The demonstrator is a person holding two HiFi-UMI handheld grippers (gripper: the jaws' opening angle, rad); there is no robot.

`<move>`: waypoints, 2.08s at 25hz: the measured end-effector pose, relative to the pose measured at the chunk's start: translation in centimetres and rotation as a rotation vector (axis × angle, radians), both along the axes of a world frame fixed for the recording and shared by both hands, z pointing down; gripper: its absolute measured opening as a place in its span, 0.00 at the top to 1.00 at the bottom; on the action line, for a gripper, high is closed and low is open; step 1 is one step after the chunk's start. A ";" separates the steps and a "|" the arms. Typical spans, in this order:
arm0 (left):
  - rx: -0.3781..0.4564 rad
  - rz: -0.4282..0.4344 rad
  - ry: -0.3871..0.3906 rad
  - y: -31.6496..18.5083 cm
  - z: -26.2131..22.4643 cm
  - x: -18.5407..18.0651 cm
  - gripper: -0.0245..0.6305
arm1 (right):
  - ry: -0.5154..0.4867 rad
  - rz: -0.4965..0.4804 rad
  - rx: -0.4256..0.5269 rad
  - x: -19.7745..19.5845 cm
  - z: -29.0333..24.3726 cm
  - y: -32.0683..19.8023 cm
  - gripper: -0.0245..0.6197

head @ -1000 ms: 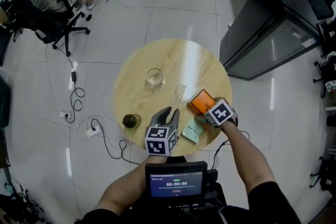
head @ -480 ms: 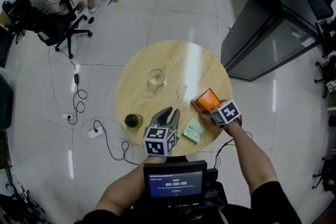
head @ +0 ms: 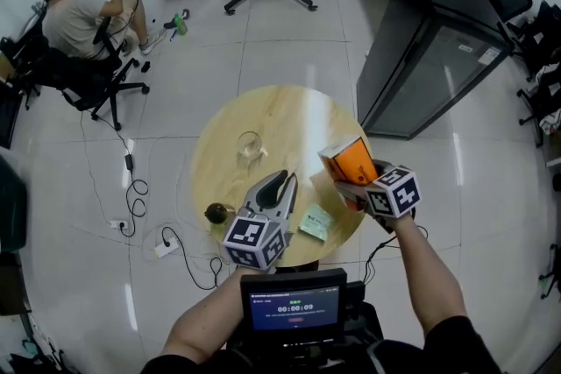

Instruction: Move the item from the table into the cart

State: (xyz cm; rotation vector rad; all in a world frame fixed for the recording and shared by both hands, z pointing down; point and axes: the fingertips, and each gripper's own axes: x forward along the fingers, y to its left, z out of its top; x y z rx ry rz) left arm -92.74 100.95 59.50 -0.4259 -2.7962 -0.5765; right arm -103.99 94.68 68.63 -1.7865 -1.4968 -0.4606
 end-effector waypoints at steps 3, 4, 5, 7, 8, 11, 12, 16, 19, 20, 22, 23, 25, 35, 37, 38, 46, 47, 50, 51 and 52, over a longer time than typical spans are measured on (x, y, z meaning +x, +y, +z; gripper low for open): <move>-0.048 0.058 -0.063 -1.6 -4.7 -0.3 0.87 | 0.000 0.042 -0.096 0.1 -6.2 -2.0 0.41; -0.059 0.075 -0.084 -2.4 -6.2 -0.3 0.87 | -0.011 0.061 -0.121 0.1 -8.0 -2.9 0.41; -0.068 0.095 -0.106 -3.2 -7.5 -0.4 0.87 | -0.030 0.081 -0.144 0.1 -9.5 -3.9 0.41; -0.085 0.153 -0.152 -5.2 -9.3 -0.9 0.87 | -0.080 0.129 -0.192 0.0 -12.0 -6.4 0.41; -0.092 0.185 -0.172 -6.4 -10.0 -1.3 0.87 | -0.105 0.157 -0.219 0.0 -13.4 -7.8 0.41; -0.097 0.276 -0.222 -9.2 -12.8 -1.2 0.91 | -0.166 0.261 -0.291 1.2 -18.6 -11.6 0.41; -0.102 0.311 -0.245 -9.8 -14.2 -0.8 0.92 | -0.183 0.302 -0.311 2.0 -20.5 -12.8 0.41; -0.081 0.445 -0.324 -13.5 -18.7 0.6 0.96 | -0.254 0.465 -0.372 4.5 -25.7 -18.6 0.41; -0.073 0.557 -0.361 -17.1 -19.9 0.4 0.96 | -0.310 0.573 -0.386 5.5 -26.9 -23.6 0.41; -0.082 0.595 -0.370 -18.6 -20.1 0.2 0.96 | -0.324 0.616 -0.386 5.8 -27.1 -25.6 0.41; -0.093 0.674 -0.383 -22.5 -20.6 -0.1 0.96 | -0.354 0.712 -0.378 6.8 -27.6 -30.5 0.41; -0.091 0.713 -0.387 -24.8 -20.9 -0.2 0.96 | -0.370 0.758 -0.372 7.5 -28.1 -33.2 0.41; -0.081 0.791 -0.395 -30.0 -21.7 0.1 0.96 | -0.406 0.837 -0.364 9.1 -29.2 -38.9 0.41; -0.086 1.143 -0.457 -60.4 -25.0 5.8 0.96 | -0.550 1.149 -0.368 20.0 -32.6 -67.9 0.41; -0.059 1.209 -0.459 -66.3 -25.8 6.8 0.96 | -0.578 1.213 -0.362 22.1 -33.8 -73.3 0.41; -0.043 1.249 -0.464 -69.7 -26.3 7.4 0.96 | -0.593 1.249 -0.358 23.2 -34.4 -76.2 0.41; 0.008 1.598 -0.519 -98.1 -26.5 16.0 0.96 | -0.725 1.604 -0.304 35.5 -35.4 -102.1 0.41; 0.015 1.643 -0.527 -100.5 -26.6 16.6 0.96 | -0.741 1.656 -0.287 36.7 -35.5 -104.3 0.41; 0.036 1.786 -0.550 -107.4 -26.8 18.2 0.96 | -0.790 1.812 -0.233 40.2 -35.7 -110.7 0.41; 0.051 1.834 -0.550 -109.8 -26.6 18.9 0.96 | -0.806 1.866 -0.215 41.5 -35.6 -112.8 0.41; 0.066 1.881 -0.546 -112.2 -26.2 19.8 0.96 | -0.819 1.921 -0.199 43.1 -35.4 -114.9 0.41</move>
